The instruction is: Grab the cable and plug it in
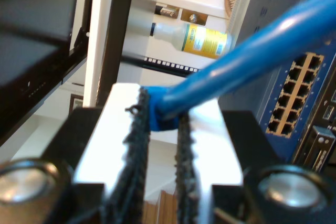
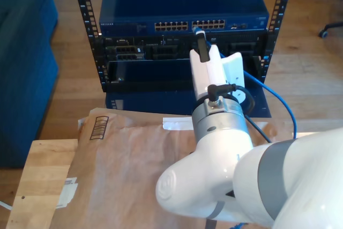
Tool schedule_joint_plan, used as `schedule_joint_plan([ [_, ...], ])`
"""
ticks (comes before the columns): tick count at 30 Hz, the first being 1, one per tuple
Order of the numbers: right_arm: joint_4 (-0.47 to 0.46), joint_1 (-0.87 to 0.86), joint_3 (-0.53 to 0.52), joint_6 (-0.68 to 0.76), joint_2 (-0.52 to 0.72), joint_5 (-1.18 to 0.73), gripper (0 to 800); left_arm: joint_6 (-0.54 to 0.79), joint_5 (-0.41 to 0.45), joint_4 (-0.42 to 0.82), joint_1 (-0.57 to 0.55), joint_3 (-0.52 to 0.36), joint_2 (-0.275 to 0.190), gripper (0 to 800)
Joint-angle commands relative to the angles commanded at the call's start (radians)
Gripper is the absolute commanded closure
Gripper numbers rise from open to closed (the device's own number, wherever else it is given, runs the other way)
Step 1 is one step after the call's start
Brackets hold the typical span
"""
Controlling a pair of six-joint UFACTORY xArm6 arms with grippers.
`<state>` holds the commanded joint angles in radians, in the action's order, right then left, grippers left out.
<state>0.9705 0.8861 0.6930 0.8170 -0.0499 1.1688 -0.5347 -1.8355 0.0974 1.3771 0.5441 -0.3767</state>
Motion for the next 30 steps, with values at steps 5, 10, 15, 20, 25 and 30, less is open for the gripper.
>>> schedule_joint_plan([
  [5,0.000,-0.025,0.017,0.000,0.002,-0.038,799,0.068,0.152,0.044,0.060,-0.112,-0.002,2],
  [10,0.000,-0.038,0.018,-0.014,0.002,-0.051,799,0.118,0.261,0.044,0.115,-0.164,-0.051,2],
  [15,0.002,-0.060,0.020,-0.020,0.003,-0.083,799,0.132,0.365,0.043,0.117,-0.247,-0.124,2],
  [20,0.002,-0.069,0.041,-0.021,0.003,-0.107,799,0.218,0.373,0.040,0.120,-0.253,-0.138,2],
  [25,0.003,-0.081,0.049,-0.021,0.003,-0.129,799,0.385,0.459,0.044,0.198,-0.293,-0.143,2],
  [30,0.003,-0.092,0.051,-0.021,0.002,-0.130,799,0.416,0.687,0.038,0.282,-0.408,-0.103,0],
])
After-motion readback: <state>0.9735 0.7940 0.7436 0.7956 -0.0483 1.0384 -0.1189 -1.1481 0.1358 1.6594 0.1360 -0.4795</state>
